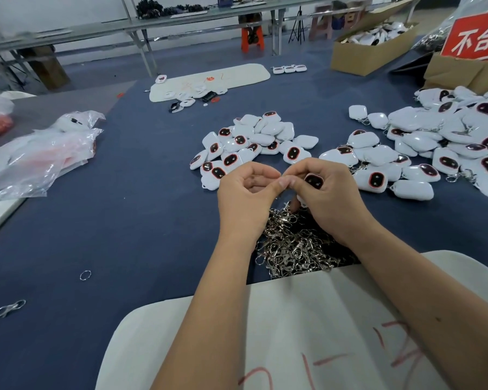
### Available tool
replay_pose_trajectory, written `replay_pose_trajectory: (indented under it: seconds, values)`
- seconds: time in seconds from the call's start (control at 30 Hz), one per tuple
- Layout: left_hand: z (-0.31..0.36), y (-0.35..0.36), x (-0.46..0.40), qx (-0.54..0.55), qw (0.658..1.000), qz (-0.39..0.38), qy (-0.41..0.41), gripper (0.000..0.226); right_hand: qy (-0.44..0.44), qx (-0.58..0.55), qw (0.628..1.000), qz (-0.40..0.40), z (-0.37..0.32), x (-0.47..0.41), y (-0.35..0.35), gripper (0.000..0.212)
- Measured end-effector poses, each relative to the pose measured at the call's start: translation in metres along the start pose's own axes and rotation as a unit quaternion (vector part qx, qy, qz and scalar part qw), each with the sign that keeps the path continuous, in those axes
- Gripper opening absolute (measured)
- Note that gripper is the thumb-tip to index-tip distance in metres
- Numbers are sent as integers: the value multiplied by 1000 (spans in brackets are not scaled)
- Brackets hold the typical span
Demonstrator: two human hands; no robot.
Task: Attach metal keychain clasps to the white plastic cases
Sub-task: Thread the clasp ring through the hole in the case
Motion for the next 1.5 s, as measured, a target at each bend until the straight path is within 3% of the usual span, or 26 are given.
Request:
replay_pose_trajectory:
  seconds: [0.17, 0.3, 0.6, 0.97, 1.33, 1.5]
  values:
    - [-4, -2, -3, -28, 999, -31, -20, 9, -3, -14, 1000, 2, 2, -3, -2, 13]
    - [-6, 1, -3, 11, 995, -80, -53, 12, 15, -63, 997, -46, 3, -4, 0, 12]
    - [-3, 6, 0, 48, 991, -110, -64, 10, 38, -102, 989, -96, 0, -2, 2, 18]
    - [12, 9, 2, -157, 982, -81, 60, 11, 36, -59, 996, -58, 4, -3, 0, 13]
    - [28, 13, 8, -240, 951, -57, 184, 11, -119, 130, 981, 86, -24, 6, -10, 6]
    - [35, 14, 11, -239, 946, -49, 212, 12, -48, 43, 997, 38, -9, 1, -6, 12]
Point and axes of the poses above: each hand's wrist, its own x-axis away from the middle knuckle, its own y-axis out of the palm, z = x × y, the point moved 7 cm from there along -x, towards the middle knuckle, and after that the axes turned 5 degrees about y, right-handed, at the moved point
